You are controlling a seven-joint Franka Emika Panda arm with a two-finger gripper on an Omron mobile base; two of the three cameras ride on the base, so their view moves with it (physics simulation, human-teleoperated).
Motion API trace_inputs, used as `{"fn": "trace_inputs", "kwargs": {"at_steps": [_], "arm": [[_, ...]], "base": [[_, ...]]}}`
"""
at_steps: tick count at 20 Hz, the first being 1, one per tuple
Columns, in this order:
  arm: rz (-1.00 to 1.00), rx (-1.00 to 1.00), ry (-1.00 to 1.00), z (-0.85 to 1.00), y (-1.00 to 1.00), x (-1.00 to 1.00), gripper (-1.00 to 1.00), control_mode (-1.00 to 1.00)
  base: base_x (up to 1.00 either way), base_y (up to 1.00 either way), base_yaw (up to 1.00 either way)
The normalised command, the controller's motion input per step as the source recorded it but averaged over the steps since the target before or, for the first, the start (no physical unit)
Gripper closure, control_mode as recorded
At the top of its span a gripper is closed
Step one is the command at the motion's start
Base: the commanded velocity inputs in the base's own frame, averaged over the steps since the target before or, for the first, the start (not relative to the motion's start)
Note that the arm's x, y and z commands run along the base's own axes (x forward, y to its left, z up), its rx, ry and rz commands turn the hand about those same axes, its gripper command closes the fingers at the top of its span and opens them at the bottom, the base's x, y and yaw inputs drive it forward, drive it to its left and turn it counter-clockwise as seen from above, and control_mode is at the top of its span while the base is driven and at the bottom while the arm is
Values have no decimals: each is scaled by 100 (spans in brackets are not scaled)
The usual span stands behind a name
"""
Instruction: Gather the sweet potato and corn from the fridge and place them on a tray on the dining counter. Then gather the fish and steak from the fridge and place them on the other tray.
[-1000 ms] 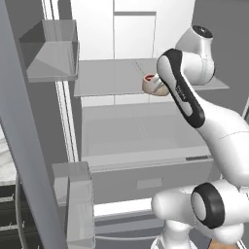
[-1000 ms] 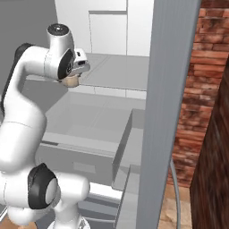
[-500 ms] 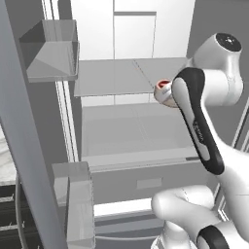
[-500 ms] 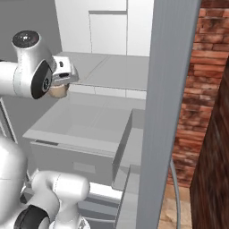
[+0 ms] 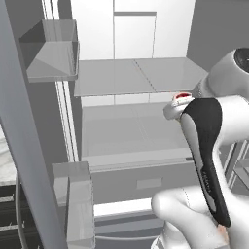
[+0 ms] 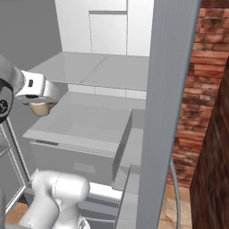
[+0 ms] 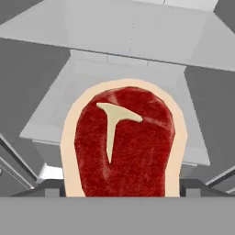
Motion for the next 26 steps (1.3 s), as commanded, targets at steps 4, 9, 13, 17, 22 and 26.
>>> {"fn": "trace_inputs", "kwargs": {"at_steps": [4,9,13,17,22,26], "arm": [[-22,2,0,0,-2,-100,100,-100],[-16,1,0,0,-9,-97,100,-100],[-1,0,0,-7,-19,-49,100,-100],[0,0,1,-3,0,-2,100,-100],[0,0,0,0,0,0,100,-100],[0,0,0,-2,0,0,100,100]], "base": [[0,0,0],[0,0,0],[0,0,0],[0,0,0],[0,0,0],[-10,2,0]]}}
